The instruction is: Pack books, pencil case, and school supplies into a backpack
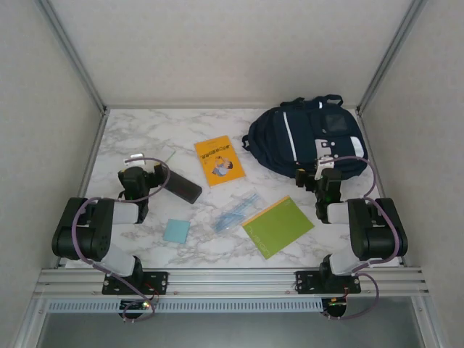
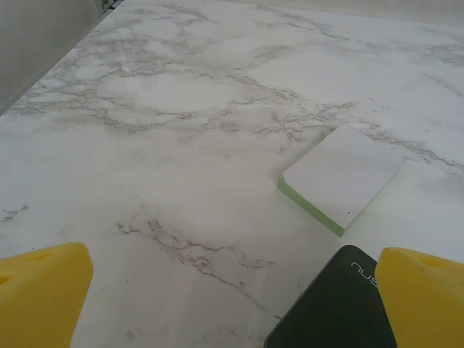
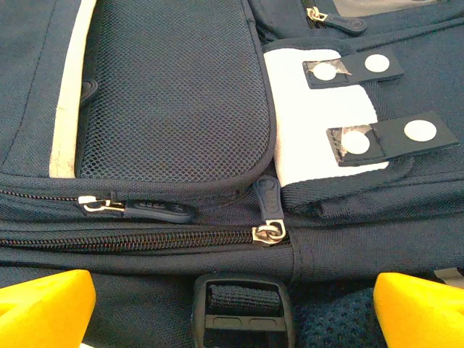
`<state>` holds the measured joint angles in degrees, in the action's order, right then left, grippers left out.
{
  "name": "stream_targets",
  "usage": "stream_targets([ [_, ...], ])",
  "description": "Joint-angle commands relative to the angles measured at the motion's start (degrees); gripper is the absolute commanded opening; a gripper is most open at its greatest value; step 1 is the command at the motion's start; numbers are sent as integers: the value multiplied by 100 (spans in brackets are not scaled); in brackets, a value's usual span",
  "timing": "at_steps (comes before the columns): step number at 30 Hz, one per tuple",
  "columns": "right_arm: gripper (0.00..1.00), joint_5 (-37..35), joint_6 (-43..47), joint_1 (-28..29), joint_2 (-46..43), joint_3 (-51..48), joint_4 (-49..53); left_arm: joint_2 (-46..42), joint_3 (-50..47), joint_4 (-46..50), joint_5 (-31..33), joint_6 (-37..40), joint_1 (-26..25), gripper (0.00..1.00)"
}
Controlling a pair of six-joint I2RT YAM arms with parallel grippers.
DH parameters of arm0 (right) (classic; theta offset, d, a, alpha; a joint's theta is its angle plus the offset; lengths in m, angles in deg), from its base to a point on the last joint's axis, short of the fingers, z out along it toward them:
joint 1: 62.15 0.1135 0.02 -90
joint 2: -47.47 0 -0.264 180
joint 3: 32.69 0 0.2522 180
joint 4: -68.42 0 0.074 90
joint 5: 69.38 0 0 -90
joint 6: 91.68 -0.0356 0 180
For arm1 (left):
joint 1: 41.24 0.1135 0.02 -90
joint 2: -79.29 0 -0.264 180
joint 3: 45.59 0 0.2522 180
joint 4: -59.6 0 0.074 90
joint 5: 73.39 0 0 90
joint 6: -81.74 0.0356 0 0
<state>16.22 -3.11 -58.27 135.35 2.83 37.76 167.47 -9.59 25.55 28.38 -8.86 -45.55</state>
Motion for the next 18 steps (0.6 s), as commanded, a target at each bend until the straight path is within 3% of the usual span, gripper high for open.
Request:
stream_targets([
  [1,99,75,53,-23,23,118,-217,-12,42,-125,-111,-10,56,100],
  [18,99,85,45,-24,28,135,-194,-12,59,-97,-154,-28,80,100],
])
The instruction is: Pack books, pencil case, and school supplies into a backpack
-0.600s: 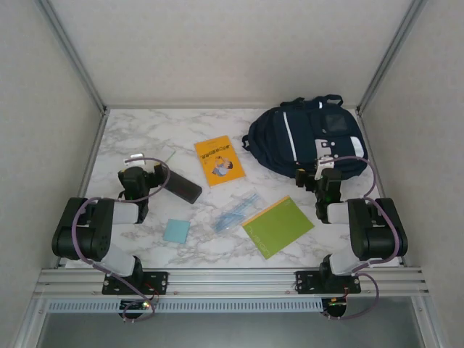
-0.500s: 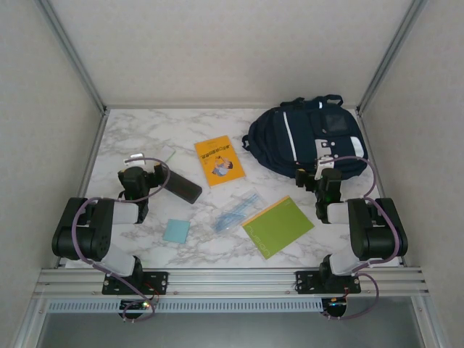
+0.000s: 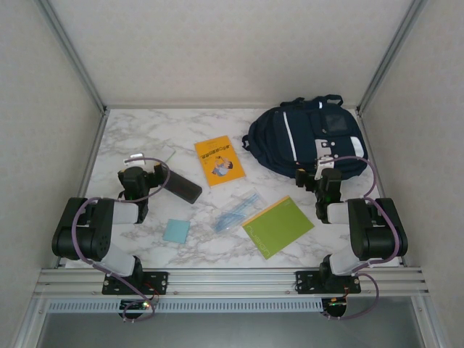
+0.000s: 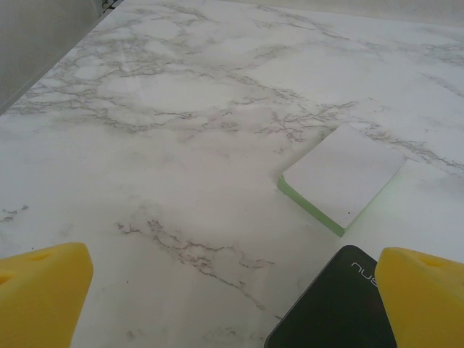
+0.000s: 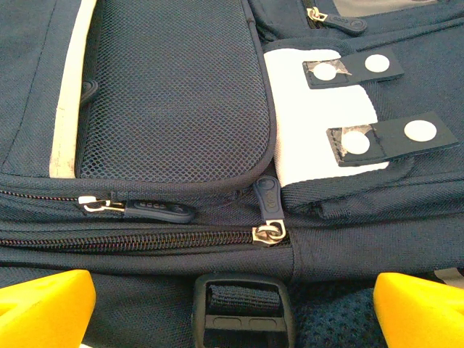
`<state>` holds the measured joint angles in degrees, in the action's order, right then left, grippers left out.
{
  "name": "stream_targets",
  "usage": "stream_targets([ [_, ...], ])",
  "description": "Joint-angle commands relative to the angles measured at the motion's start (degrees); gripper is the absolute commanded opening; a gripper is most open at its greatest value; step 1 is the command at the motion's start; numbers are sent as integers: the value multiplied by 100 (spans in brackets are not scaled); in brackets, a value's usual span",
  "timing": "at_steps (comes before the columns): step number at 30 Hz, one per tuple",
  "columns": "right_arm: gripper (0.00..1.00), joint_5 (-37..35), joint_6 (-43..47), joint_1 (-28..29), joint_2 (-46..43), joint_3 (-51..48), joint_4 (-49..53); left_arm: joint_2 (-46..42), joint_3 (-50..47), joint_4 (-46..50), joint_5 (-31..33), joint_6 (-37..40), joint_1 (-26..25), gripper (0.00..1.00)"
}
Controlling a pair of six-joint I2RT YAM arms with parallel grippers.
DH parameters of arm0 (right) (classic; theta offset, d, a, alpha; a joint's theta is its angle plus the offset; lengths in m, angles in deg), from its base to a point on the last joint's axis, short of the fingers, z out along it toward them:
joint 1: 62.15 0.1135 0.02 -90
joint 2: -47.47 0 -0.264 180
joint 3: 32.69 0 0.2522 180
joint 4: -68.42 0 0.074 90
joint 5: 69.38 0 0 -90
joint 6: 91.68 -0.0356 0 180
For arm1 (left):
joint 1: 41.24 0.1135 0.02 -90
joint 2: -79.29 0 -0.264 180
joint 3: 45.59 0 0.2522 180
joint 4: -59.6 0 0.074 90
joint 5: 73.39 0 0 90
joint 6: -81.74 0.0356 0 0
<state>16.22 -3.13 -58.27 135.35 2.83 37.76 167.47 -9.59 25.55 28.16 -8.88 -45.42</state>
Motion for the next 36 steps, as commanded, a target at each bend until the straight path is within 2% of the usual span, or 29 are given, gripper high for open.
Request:
stream_targets([
  [1,99,83,49,-25,28,129,-189,-12,53,-104,-135,-26,70,100],
  [9,99,49,55,-18,-4,169,-103,-12,52,-101,-170,-34,92,100],
  [15,99,-85,88,51,-569,614,983,-66,87,-9,-232,46,49,100],
  [17,99,-513,-150,131,-850,944,1925,-229,135,183,-223,101,-2,100],
  [19,99,-917,-1033,152,-1128,1543,3404,-564,407,953,128,119,-133,100],
  [21,99,-1054,-1741,177,-1327,1880,4368,-816,945,2150,323,25,-250,100],
  [24,99,-1078,-3091,177,-1579,2055,5227,-817,1638,3311,973,-291,-589,100],
  [26,99,-930,-3789,177,-1627,2086,5433,-764,2058,3914,1337,-364,-971,100],
  [32,99,-143,-5096,60,-1239,2515,5812,-679,2507,4237,458,-1489,-1755,100],
  [36,96,188,-5807,-236,-976,2490,5739,-569,2681,4178,374,-1864,-2422,100],
])
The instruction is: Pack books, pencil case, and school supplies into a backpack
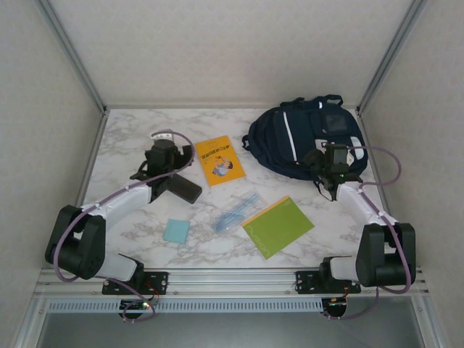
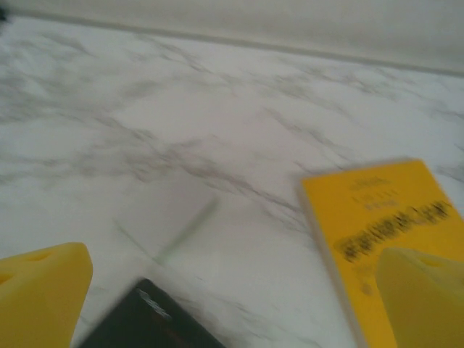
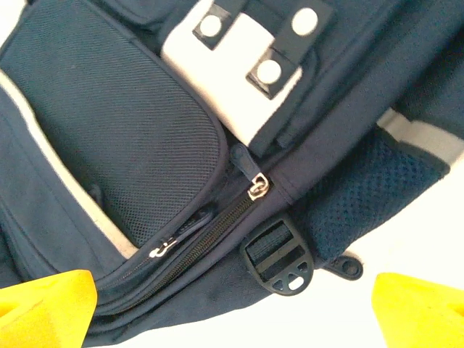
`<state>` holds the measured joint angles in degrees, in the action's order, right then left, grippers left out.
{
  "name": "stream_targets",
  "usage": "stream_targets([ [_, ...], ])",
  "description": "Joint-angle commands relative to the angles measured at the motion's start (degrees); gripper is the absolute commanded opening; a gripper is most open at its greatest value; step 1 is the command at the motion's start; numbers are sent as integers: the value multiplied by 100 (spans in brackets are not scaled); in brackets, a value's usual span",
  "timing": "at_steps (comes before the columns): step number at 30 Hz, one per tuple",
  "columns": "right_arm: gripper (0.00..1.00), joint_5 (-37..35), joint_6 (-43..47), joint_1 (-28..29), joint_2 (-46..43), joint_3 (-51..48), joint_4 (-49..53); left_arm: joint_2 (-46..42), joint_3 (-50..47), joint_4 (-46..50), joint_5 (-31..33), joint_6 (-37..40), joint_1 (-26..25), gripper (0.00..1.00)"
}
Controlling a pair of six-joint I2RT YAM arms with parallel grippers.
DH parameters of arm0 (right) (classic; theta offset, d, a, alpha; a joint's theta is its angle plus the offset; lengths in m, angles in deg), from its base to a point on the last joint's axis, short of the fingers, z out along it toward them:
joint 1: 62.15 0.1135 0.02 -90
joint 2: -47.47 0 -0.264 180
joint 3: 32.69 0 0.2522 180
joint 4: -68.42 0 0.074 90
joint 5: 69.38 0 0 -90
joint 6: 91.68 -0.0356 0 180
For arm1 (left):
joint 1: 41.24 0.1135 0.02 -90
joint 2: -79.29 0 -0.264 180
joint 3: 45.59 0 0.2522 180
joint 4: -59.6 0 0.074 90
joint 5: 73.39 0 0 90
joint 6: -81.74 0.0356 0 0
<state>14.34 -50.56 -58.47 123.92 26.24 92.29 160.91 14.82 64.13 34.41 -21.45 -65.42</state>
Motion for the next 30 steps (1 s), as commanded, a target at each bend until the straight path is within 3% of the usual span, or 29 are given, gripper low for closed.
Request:
stream_targets([
  [1,93,543,-1231,-361,241,103,192,122,303,336,-293,-626,-578,100],
  [6,78,1536,-1656,-925,827,-65,-755,368,615,458,-775,-859,-1062,100],
  [12,67,1615,-1805,-1052,1271,-46,-1031,495,661,223,-1411,-1308,-1427,100],
  [17,68,1741,-2059,-1199,1593,-23,-921,755,836,45,-1943,-1117,-1832,100],
  [24,71,1823,-2154,-1312,1972,140,-618,999,1046,96,-2045,-1070,-2095,100],
  [28,20,2251,-1911,-1361,2164,400,-828,1057,1078,97,-2190,-1085,-2125,98],
  [30,0,2576,-1809,-1341,2111,550,-856,1116,1113,85,-2389,-1010,-2142,96],
])
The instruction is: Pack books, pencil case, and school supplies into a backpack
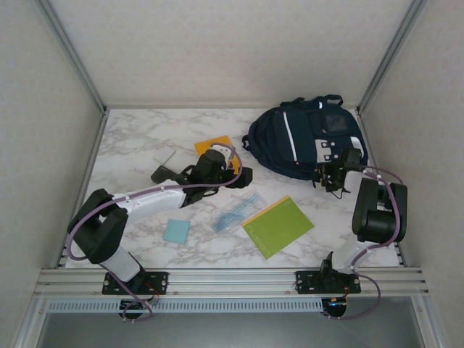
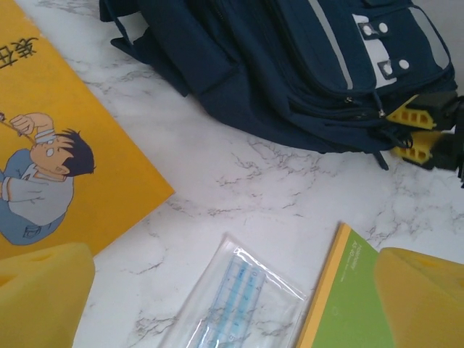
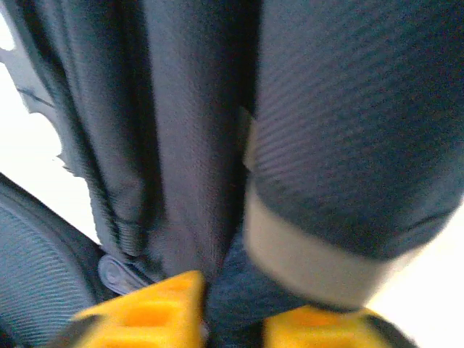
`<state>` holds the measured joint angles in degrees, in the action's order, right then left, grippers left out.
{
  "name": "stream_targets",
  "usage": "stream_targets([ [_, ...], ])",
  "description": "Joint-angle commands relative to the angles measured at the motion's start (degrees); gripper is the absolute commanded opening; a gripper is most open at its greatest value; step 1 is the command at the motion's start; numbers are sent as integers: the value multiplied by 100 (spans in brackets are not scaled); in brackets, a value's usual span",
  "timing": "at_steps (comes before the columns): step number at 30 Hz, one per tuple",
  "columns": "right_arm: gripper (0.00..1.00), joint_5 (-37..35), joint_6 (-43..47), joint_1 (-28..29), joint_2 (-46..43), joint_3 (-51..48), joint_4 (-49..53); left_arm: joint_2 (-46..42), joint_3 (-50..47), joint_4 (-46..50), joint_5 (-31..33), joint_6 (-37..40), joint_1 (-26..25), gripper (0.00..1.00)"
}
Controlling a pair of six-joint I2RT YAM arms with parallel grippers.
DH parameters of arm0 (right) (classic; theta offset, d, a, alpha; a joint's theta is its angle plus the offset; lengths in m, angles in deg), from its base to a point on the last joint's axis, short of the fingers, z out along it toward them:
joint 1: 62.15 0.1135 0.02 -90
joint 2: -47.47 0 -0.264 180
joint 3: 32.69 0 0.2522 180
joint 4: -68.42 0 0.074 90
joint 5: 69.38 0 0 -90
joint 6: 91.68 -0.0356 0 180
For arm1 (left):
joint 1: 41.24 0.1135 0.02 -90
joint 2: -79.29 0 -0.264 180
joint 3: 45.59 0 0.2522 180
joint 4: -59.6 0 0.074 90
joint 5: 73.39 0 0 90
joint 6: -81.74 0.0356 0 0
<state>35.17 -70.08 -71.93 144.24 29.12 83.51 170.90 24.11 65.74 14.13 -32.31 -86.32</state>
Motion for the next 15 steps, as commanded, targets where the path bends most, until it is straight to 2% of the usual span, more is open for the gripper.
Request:
stream_targets([
  [1,0,645,221,47,5,360,64,159,196,-118,-478,125,-61,95],
  [5,0,1007,909,420,-431,1046,955,352,366,-266,-1099,339,-132,88],
  [9,0,844,1572,934,-867,1759,1935,765,867,-122,-1676,544,-244,80],
  [15,0,867,1389,1478,-1247,1981,2065,1412,1747,101,-2056,822,-430,73],
])
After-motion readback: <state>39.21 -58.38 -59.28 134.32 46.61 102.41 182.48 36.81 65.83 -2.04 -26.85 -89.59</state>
